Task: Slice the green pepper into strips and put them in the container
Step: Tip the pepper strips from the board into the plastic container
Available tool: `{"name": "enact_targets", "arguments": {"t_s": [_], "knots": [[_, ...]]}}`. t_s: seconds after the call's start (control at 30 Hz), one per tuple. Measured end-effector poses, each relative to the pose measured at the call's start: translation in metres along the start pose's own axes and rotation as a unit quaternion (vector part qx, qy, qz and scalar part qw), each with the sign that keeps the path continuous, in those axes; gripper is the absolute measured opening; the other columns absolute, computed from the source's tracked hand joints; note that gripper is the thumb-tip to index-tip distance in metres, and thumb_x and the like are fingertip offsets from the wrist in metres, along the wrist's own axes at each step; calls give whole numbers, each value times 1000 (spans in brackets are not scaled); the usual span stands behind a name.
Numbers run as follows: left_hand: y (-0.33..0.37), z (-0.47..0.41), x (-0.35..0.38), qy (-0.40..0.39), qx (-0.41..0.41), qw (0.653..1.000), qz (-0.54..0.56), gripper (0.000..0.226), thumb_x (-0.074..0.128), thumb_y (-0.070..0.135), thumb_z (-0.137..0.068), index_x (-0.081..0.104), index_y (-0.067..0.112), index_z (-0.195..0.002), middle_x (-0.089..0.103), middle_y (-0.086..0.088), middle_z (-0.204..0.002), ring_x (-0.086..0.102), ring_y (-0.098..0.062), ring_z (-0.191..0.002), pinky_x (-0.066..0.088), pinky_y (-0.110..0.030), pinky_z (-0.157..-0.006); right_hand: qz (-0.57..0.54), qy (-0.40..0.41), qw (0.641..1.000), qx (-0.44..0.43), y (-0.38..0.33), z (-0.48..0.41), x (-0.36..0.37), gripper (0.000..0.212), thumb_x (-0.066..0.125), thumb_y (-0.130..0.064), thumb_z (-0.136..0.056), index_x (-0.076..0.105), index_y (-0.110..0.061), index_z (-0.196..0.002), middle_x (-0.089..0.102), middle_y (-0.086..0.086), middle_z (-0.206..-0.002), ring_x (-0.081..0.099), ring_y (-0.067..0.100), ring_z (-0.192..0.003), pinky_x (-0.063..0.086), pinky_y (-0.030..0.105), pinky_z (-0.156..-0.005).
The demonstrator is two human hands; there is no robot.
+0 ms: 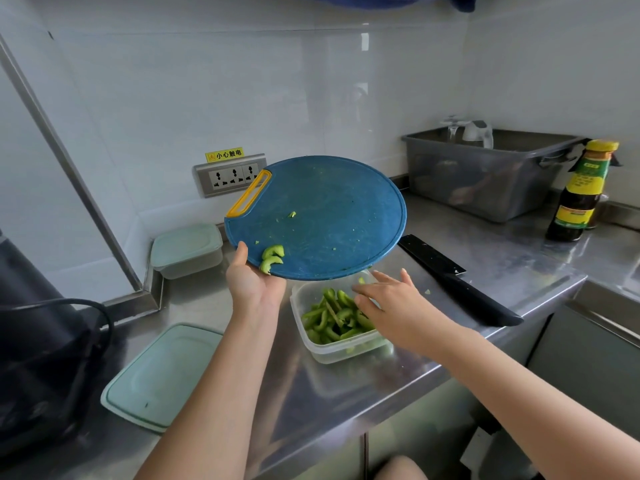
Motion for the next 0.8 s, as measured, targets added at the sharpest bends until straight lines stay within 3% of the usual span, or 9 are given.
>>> {"name": "enact_targets", "arguments": {"t_s": [0.17, 0.23, 0.27, 0.33, 0.4, 0.47, 0.57, 0.67, 0.8], "knots": [[4, -2, -1, -6, 8, 1000, 2, 32, 32, 22, -103, 50, 8, -125, 62, -11, -95, 51, -16, -44, 47, -17, -46, 11, -28, 1000, -9, -2, -7, -1, 36, 31, -31, -101, 63, -19, -113, 62, 5, -114, 40, 19, -123, 5, 52, -114], [4, -1, 2, -13, 8, 1000, 4, 33, 32, 22, -103, 51, 8, -127, 66, -10, -92, 57, -18, -48, 52, -22, -48, -29, 86, 996, -12, -1, -8, -30, 32, 42, -32, -97, 68, -15, -94, 67, 2, -90, 56, 17, -87, 23, 36, -108], [4, 0, 4, -20, 7, 1000, 2, 33, 32, 23, -103, 52, 9, -125, 69, -10, -89, 61, -19, -52, 54, -25, -51, -60, 167, 984, 0, 2, -4, -53, 32, 47, -32, -95, 69, -11, -84, 66, 0, -77, 53, 16, -70, 33, 25, -94], [1, 2, 9, -35, 1, 999, -9, 32, 32, 24, -103, 56, 12, -119, 73, -7, -86, 68, -22, -66, 55, -32, -59, -117, 291, 949, 29, 7, 4, -93, 34, 54, -33, -92, 65, -8, -73, 59, -3, -64, 50, 18, -61, 30, 22, -63], [-2, 4, 13, -46, -1, 999, -19, 32, 30, 24, -103, 60, 14, -109, 74, -5, -87, 70, -22, -74, 53, -36, -64, -132, 322, 937, 21, -1, -5, -116, 29, 55, -35, -92, 63, -10, -79, 63, -3, -74, 57, 18, -73, 31, 23, -63], [-7, 6, 18, -65, -14, 998, -19, 33, 29, 24, -103, 61, 14, -107, 74, -5, -89, 69, -23, -83, 51, -39, -70, -131, 265, 955, 0, -13, -34, -115, 30, 53, -37, -93, 63, -13, -107, 64, -1, -107, 58, 17, -99, 36, 21, -79], [-16, 9, 23, -92, -42, 994, -30, 36, 29, 26, -103, 62, 12, -109, 73, -9, -96, 64, -27, -94, 49, -44, -81, -131, 132, 983, -16, -28, -81, -88, 58, 44, -43, -96, 31, -15, -145, 29, 3, -153, 30, 19, -138, 24, 25, -107], [-23, 10, 26, -116, -60, 991, -44, 39, 29, 28, -103, 61, 11, -115, 70, -11, -108, 64, -28, -101, 47, -47, -87, -152, 82, 985, -16, -39, -108, -66, 64, 39, -45, -98, 20, -13, -149, 15, 7, -157, 14, 19, -144, 14, 28, -113], [-26, 9, 28, -119, -56, 991, -34, 40, 27, 29, -103, 61, 11, -114, 71, -10, -105, 69, -24, -94, 48, -43, -89, -179, 115, 975, -66, -65, -109, -55, 56, 46, -46, -94, 44, -13, -139, 40, 9, -143, 33, 21, -134, 25, 27, -108]]}}
Point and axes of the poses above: each hand's wrist, its own z-axis away from the middle knuckle, its own x-axis out of the palm, y = z × x, the point moved 10 cm from there along -z, towards the middle knuckle
